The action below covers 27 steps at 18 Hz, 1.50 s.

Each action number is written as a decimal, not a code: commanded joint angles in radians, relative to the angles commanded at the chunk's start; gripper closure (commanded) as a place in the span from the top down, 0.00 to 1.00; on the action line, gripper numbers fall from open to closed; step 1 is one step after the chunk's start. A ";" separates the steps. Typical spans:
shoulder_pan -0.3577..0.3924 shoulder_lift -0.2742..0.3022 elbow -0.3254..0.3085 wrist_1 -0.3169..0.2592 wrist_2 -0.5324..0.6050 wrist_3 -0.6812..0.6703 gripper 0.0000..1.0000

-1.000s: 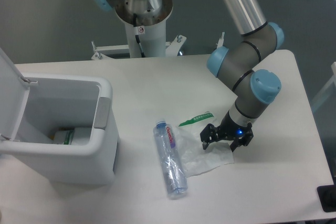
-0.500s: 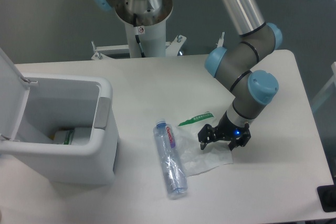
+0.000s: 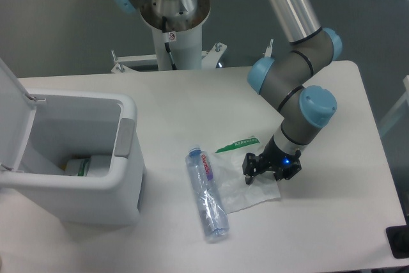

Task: Place the trash in the trash can
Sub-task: 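Position the gripper over the bag's green-strip edge and descend, then close the gripper on the plastic bag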

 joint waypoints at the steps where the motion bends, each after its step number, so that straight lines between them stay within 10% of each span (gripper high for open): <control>1: 0.000 0.002 -0.005 0.000 0.000 0.006 0.55; 14: 0.000 0.029 -0.017 -0.003 -0.025 0.029 0.02; 27: 0.067 0.083 -0.014 -0.012 -0.067 0.227 0.00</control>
